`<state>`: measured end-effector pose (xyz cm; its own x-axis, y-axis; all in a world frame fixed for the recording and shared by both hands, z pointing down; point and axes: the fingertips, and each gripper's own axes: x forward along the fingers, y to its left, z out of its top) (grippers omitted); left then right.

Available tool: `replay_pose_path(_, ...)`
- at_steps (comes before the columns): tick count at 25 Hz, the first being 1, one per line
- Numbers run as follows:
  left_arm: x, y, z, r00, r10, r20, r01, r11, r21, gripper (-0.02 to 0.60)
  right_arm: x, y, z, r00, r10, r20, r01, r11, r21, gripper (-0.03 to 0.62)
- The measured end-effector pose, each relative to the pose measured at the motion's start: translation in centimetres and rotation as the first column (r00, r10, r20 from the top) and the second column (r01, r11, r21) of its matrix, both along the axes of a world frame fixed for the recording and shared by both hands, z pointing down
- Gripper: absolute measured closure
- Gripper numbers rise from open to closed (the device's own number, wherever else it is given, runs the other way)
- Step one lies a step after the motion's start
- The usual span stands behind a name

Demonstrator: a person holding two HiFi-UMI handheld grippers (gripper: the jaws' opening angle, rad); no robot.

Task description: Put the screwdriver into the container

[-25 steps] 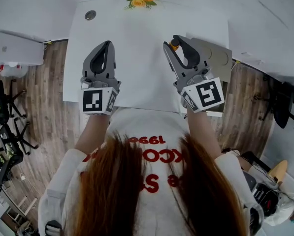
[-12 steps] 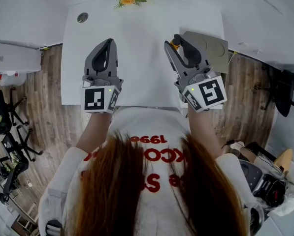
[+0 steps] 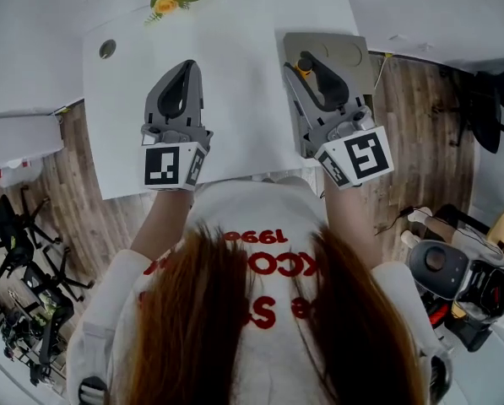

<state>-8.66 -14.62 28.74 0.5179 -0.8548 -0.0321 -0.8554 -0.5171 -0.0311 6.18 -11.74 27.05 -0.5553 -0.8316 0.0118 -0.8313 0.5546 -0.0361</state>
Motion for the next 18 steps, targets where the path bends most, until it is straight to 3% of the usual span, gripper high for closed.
replay_pose_path(6,4.1,-0.1,0.4,0.994,0.107,-0.007,-0.107,0.994,-0.015,0.574,3.9,1.6,0.2,0.993,0.114,-0.006,-0.114,0.993,-0.014,0.47)
replay_pose_path(18,11.3,0.5,0.8,0.961,0.274,-0.027,-0.275,0.961,-0.03,0.575,10.1,4.6,0.7,0.957,0.29,-0.015,-0.29,0.956,-0.041,0.471)
